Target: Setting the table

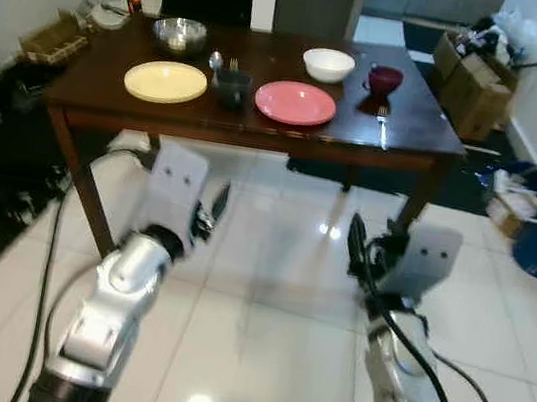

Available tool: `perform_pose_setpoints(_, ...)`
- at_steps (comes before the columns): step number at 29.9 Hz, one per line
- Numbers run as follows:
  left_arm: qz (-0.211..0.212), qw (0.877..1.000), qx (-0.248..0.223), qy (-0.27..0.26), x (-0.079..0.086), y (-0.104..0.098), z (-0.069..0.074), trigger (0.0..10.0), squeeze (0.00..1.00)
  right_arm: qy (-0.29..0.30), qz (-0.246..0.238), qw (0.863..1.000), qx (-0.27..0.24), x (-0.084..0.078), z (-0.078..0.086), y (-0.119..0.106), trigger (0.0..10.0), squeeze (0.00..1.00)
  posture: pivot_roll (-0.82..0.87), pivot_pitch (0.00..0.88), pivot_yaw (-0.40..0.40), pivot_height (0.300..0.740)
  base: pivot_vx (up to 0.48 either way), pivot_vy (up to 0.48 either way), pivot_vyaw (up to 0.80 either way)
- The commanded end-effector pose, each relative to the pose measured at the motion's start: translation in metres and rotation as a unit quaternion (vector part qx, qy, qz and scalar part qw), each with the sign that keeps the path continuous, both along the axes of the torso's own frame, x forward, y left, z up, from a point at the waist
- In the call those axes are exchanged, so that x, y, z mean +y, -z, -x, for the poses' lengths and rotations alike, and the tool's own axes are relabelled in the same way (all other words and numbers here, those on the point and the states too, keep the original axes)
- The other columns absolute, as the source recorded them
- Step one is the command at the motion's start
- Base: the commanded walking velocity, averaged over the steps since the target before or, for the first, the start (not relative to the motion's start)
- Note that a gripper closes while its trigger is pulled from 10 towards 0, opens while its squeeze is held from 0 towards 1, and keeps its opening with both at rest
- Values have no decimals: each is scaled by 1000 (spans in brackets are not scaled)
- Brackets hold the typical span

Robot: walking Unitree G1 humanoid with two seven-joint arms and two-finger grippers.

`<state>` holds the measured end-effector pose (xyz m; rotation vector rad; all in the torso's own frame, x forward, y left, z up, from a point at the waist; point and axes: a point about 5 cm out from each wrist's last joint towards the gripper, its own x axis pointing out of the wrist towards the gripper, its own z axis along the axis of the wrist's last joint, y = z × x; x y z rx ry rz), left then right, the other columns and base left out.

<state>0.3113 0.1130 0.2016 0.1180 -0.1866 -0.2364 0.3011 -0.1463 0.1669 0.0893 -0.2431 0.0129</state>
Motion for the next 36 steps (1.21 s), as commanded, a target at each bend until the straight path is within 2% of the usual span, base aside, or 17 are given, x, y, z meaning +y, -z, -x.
perform_pose_setpoints(1,-4,1000,11,-7,6,6,0,10000,0,-4,-3,1000,2,4,0,0,10000,0,-22,0,96,740,480,0,0)
perform_pose_setpoints(16,-4,1000,13,-6,5,6,0,10000,0,-2,-2,1000,2,3,1,0,10000,0,-25,0,95,740,480,0,0)
perform_pose_setpoints(26,-4,1000,12,-8,5,6,0,10000,0,-24,-1,1000,5,9,0,0,10000,0,-18,0,92,740,480,0,0)
perform_pose_setpoints(32,-5,1000,13,-8,5,6,0,10000,0,-74,3,997,17,23,0,4,10000,0,-16,0,92,740,480,0,0)
perform_pose_setpoints(33,-5,1000,12,-8,6,6,0,10000,0,-109,9,994,24,33,1,6,10000,0,-13,0,93,740,480,0,0)
perform_pose_setpoints(36,-6,1000,11,-8,6,6,-1,10000,0,-137,12,990,29,42,1,8,10000,0,-8,0,94,740,480,0,0)
